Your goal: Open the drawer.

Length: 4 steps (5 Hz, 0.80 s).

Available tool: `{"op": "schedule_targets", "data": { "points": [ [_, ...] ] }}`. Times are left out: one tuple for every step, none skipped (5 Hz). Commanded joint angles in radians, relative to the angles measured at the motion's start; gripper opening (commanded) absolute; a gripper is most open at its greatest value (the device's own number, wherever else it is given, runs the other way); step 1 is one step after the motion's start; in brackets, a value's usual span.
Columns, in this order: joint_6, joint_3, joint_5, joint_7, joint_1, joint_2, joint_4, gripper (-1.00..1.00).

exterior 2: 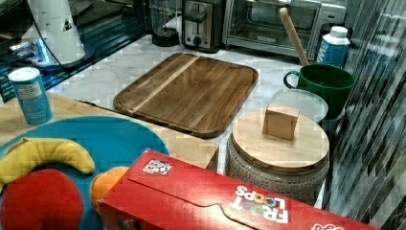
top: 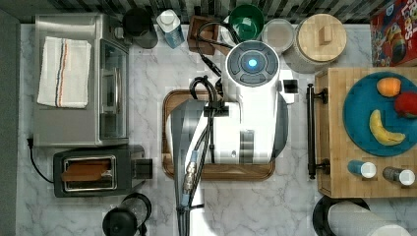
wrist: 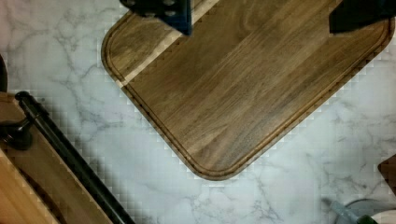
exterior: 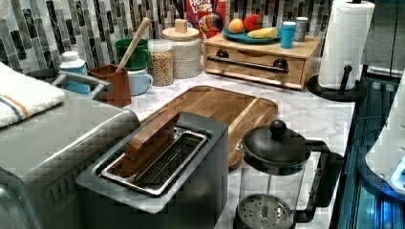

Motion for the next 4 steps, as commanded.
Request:
{"op": "schedule_targets", "data": {
  "points": [
    [0.099, -0.015, -0.026, -0.324, -0.038, -0.048, -0.125, 1.00],
    [0.119, -0.038, -0.056, -0.542, -0.072, -0.056, -0.138, 1.00],
    [0.156, -0.055, -0.072, -0.695, -0.098, -0.052, -0.157, 1.00],
    [0.219, -0.066, -0.074, -0.839, -0.136, -0.050, -0.185, 1.00]
  ]
}}
